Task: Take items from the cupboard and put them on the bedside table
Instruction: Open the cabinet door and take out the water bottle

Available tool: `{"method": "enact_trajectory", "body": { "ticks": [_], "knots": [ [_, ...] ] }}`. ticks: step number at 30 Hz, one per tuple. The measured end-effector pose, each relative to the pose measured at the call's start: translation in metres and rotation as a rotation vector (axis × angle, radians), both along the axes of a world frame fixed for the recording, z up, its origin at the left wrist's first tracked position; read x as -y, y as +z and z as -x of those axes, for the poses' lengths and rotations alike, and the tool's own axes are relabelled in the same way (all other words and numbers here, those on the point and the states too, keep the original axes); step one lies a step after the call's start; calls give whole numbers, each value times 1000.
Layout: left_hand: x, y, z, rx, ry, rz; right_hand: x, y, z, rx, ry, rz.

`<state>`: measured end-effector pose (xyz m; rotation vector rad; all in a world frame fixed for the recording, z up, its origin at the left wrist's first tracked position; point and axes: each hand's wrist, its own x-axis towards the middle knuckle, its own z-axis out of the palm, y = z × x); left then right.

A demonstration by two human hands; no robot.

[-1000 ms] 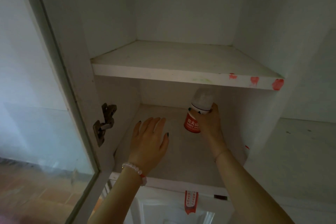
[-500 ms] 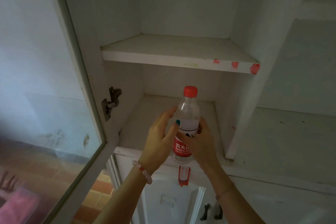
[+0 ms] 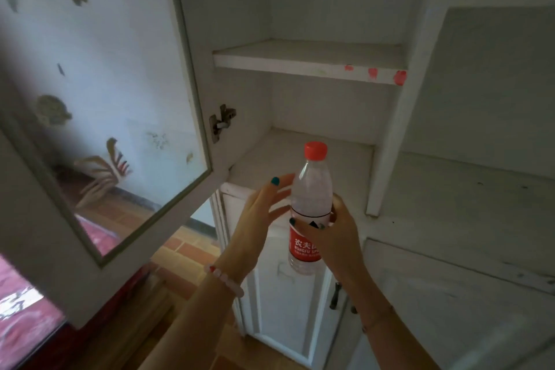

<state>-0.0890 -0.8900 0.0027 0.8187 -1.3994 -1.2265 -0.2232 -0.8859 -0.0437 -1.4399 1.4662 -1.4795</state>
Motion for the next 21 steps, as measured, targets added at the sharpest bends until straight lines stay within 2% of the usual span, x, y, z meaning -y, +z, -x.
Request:
{"method": "enact_trajectory", "body": {
  "ticks": [5, 14, 18, 21],
  "knots": [
    [-57, -18, -16, -14, 140, -54, -45, -16, -17, -57, 105, -23],
    [-162, -41, -105, -151, 491, -308, -116, -34, -108, -123, 474, -87],
    [-224, -36, -145, -211, 643, -309, -149, -36, -159, -128, 702, -88],
    [-274, -31, -175, -214, 780, -270, -181, -37, -200, -131, 789, 5]
  ]
}}
